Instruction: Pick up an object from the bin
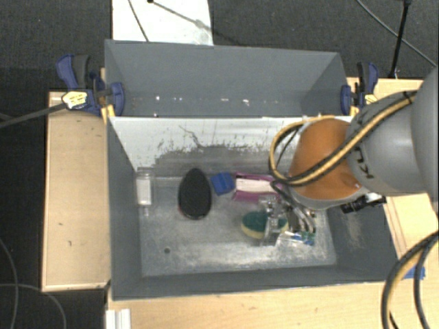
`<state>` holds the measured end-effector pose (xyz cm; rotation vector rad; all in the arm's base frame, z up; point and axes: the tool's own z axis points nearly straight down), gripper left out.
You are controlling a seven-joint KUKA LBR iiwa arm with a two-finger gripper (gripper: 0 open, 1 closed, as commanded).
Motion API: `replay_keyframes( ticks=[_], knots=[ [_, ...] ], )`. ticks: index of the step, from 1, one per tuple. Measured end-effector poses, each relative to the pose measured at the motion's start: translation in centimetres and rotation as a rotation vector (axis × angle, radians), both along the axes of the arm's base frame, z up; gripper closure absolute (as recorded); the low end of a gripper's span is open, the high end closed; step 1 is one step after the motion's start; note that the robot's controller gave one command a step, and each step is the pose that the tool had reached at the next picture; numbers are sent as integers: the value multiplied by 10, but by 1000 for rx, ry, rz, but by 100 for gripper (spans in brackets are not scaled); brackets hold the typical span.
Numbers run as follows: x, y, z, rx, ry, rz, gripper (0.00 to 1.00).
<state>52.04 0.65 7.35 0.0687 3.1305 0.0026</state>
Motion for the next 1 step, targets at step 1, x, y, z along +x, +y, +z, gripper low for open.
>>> replay_keyframes(
  ticks=[1],
  knots=[
    [-2, -28, 253, -2, -2, -34, 100]
  ],
)
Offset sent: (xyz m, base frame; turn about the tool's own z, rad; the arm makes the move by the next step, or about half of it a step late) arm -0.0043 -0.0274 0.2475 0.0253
